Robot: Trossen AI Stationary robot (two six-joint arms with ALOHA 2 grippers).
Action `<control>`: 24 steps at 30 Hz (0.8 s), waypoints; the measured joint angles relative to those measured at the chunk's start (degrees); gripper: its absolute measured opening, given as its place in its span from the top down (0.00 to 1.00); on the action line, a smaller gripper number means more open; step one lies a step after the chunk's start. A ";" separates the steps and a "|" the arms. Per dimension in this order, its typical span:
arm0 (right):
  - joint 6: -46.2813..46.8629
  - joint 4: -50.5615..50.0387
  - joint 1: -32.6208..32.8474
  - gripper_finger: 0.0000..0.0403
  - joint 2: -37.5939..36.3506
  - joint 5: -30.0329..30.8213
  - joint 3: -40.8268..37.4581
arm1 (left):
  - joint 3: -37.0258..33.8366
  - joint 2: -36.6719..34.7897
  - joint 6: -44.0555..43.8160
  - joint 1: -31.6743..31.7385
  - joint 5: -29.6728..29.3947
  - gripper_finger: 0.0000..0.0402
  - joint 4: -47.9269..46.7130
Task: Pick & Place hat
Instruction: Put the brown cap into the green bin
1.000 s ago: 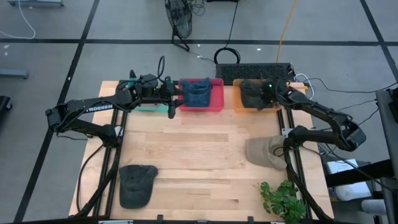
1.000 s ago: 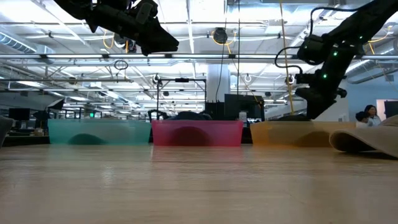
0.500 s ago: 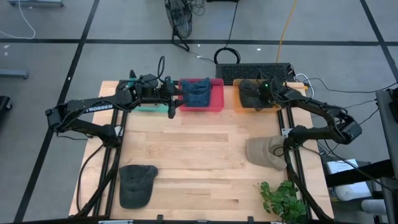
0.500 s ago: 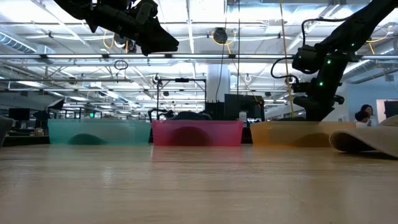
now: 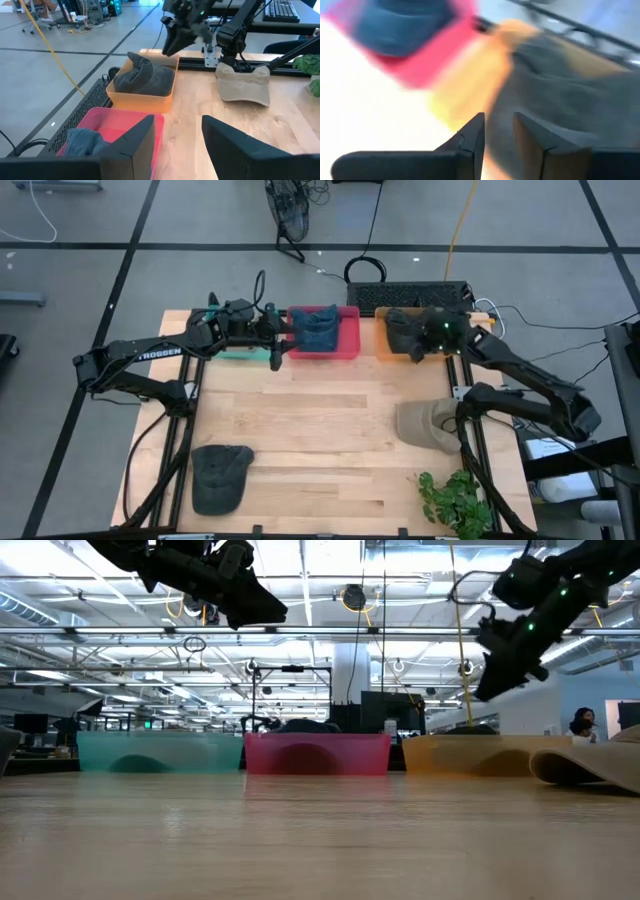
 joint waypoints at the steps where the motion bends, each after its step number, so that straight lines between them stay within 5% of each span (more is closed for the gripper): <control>1: 0.75 0.34 1.29 0.80 -0.31 -1.83 0.02 | 0.01 0.00 0.15 0.00 0.20 0.56 -0.44; 9: 2.30 6.14 11.91 0.80 0.63 -3.52 0.02 | -0.02 -5.73 -1.29 0.00 0.54 0.56 -7.60; 17: -1.78 24.66 21.15 0.80 6.69 -6.46 0.15 | 0.01 -16.86 -6.03 -1.54 0.35 0.56 -14.73; 24: -1.53 24.97 26.15 0.80 11.17 -9.36 0.15 | 0.01 -17.33 -4.13 -6.62 -3.74 0.56 -17.50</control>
